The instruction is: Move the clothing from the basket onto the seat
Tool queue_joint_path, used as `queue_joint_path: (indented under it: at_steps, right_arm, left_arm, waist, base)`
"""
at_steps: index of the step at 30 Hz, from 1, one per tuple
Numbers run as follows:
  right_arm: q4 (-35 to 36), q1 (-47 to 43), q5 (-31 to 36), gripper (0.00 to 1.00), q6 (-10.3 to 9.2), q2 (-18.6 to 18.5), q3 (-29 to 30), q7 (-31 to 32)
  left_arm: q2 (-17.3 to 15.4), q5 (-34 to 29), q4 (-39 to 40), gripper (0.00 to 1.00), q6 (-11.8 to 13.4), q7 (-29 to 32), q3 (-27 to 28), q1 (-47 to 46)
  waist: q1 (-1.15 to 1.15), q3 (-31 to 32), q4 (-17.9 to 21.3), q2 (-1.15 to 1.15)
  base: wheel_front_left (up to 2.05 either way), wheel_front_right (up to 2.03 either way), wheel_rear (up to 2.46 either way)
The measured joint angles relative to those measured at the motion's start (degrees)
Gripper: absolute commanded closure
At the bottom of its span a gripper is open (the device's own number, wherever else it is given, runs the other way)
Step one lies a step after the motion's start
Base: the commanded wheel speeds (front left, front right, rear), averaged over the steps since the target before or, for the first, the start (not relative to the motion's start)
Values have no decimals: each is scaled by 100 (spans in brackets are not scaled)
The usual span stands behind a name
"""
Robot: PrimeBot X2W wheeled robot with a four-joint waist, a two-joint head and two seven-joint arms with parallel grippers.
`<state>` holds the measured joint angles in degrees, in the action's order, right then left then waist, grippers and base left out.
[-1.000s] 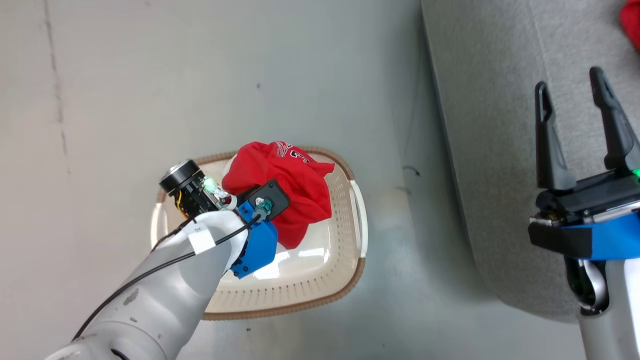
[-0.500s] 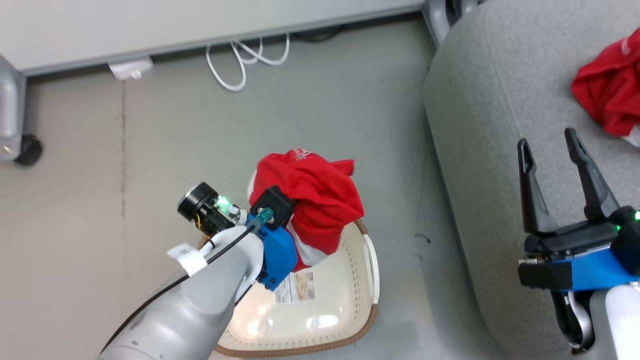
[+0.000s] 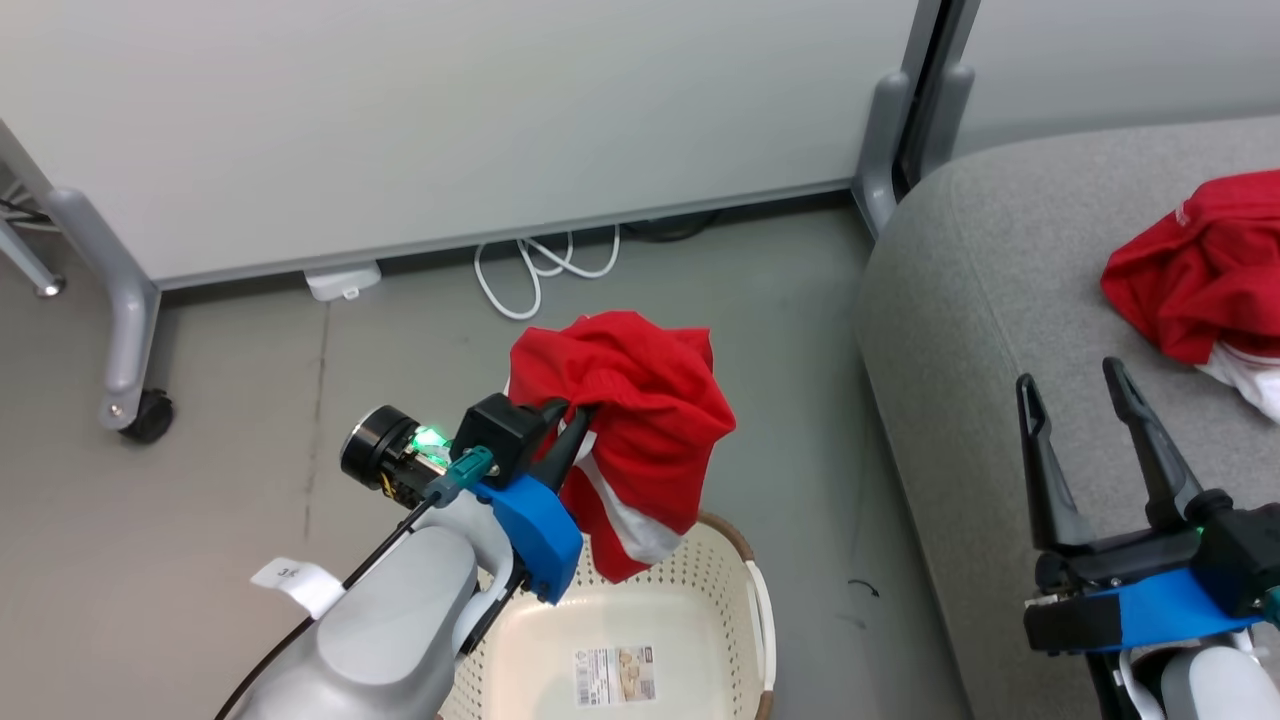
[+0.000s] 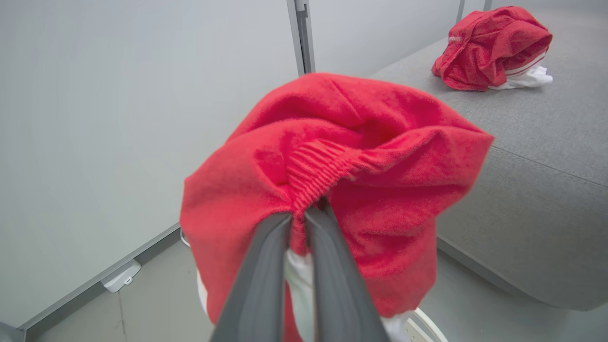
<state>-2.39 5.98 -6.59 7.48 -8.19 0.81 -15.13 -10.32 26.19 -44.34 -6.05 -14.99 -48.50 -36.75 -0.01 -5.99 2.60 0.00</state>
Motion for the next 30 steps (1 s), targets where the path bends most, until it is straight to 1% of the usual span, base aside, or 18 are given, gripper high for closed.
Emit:
queue_joint_path:
  at_steps: [6,11,20,30]
  right_arm:
    - [-24,-136,1,0,0,64,-29,0]
    - [-54,-203,2,0,0,97,-78,0]
    - [-91,-325,-1,0,0,153,-205,0]
    - [-112,-378,-24,0,0,170,-405,0]
  left_arm:
    - [5,-26,564,100,21,0,500,191]
    - [98,-113,934,100,30,0,734,261]
    - [341,-216,1303,100,43,0,824,293]
    - [421,-234,1417,100,65,2,720,243]
  waist:
    - [0,234,-57,0]
    - [1,373,-83,0]
    - [1,521,-103,0]
    - [2,540,-128,0]
  base:
    - [0,0,0]
    - [0,0,0]
    - [0,0,0]
    - [0,0,0]
